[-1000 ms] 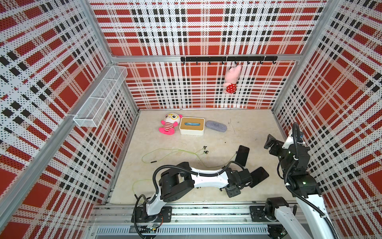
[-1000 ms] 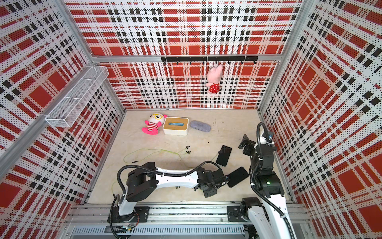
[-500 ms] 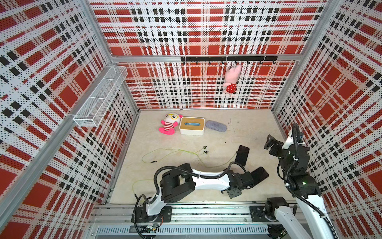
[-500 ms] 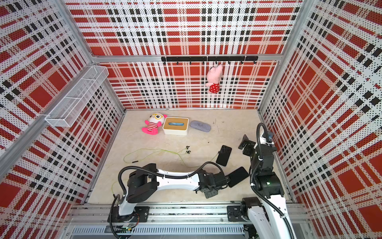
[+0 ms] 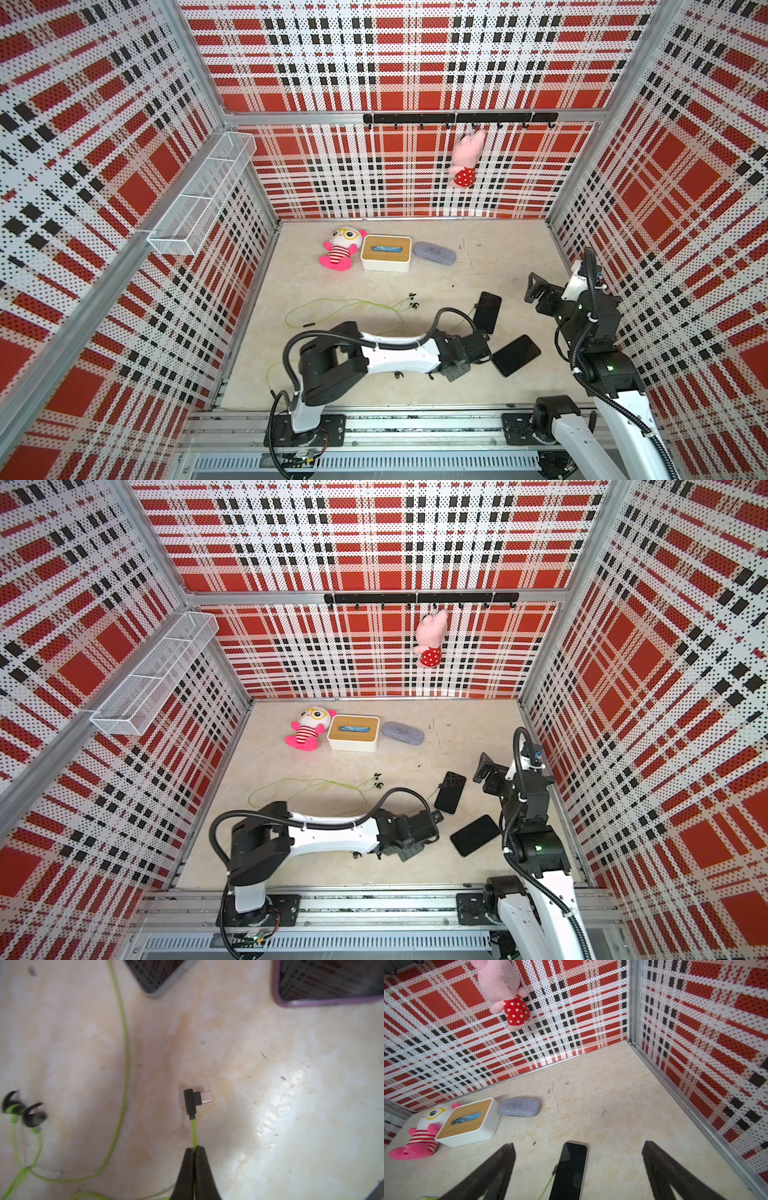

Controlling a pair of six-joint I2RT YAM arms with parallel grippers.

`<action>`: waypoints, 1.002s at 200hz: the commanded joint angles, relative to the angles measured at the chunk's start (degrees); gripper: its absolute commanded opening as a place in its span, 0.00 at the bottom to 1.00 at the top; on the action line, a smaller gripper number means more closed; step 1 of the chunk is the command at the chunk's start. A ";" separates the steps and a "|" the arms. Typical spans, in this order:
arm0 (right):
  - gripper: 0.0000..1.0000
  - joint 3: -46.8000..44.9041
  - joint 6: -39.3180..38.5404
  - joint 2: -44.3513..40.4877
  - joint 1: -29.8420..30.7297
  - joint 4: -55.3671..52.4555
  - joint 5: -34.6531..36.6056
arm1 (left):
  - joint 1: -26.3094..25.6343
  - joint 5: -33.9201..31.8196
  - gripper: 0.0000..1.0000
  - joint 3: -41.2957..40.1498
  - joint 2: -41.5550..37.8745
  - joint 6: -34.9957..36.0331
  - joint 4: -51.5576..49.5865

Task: Plug wired earphones into phones
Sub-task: Pick up the wired earphone from the center of the board.

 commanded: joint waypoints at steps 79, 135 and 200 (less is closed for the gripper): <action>0.82 -14.39 34.77 12.05 13.42 37.08 -34.69 | 8.51 -0.50 0.00 -25.41 -28.44 -8.95 36.47; 0.45 -12.45 41.15 24.08 24.52 50.93 -35.10 | 8.53 -1.30 0.00 -30.90 -34.56 -9.05 42.74; 0.19 -11.75 39.50 25.20 26.95 48.96 -33.34 | 8.06 -2.96 0.00 -30.85 -34.94 -8.53 41.80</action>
